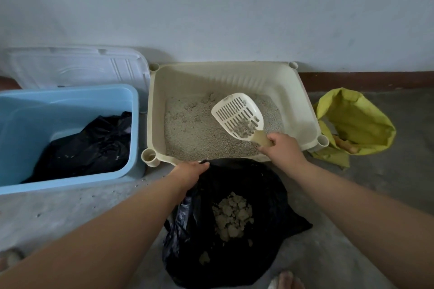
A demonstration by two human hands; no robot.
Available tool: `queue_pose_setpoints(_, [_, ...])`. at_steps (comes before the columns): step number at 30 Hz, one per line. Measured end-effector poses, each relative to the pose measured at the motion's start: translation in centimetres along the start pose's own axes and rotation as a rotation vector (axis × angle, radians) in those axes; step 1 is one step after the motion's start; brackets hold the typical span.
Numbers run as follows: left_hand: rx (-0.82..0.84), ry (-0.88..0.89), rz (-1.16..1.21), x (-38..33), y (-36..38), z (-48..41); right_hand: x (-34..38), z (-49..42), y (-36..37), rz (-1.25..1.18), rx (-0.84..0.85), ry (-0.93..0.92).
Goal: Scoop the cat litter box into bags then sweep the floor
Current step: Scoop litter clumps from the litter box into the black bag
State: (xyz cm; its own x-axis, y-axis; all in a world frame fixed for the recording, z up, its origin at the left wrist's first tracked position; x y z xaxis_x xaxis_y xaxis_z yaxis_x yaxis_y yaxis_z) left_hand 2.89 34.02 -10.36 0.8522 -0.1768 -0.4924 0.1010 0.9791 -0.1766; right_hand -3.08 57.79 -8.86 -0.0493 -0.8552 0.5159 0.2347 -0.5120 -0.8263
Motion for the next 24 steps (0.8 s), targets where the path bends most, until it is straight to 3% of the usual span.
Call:
queue_pose_setpoints(6, [0.018,-0.025,0.064,0.2,-0.2,-0.3,-0.7,2.3,-0.6,0.020,0.023,-0.156])
queue_pose_setpoints(17, [0.057,-0.137,0.245,0.8,-0.8,-0.5,-2.5,6.1,1.0,0.315,0.177,-0.437])
queue_pose_setpoints(24, [0.048,-0.138,0.219,0.7,-0.5,-0.9,-2.4,5.4,0.5,0.224,0.124,-0.319])
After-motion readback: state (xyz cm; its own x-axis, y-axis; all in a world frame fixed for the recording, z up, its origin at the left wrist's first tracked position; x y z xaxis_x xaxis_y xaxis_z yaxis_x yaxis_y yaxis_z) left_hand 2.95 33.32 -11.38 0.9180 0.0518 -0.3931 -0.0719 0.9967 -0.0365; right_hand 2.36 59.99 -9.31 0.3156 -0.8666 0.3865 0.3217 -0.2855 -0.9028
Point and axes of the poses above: each hand's wrist, its own z-axis away from the middle knuckle, its own y-axis out of the palm, x = y × z, the point moved 2 cm from there along -z, towards the middle knuckle, and after that the axes turned 9 degrees about -y, right-handed, at the moved point
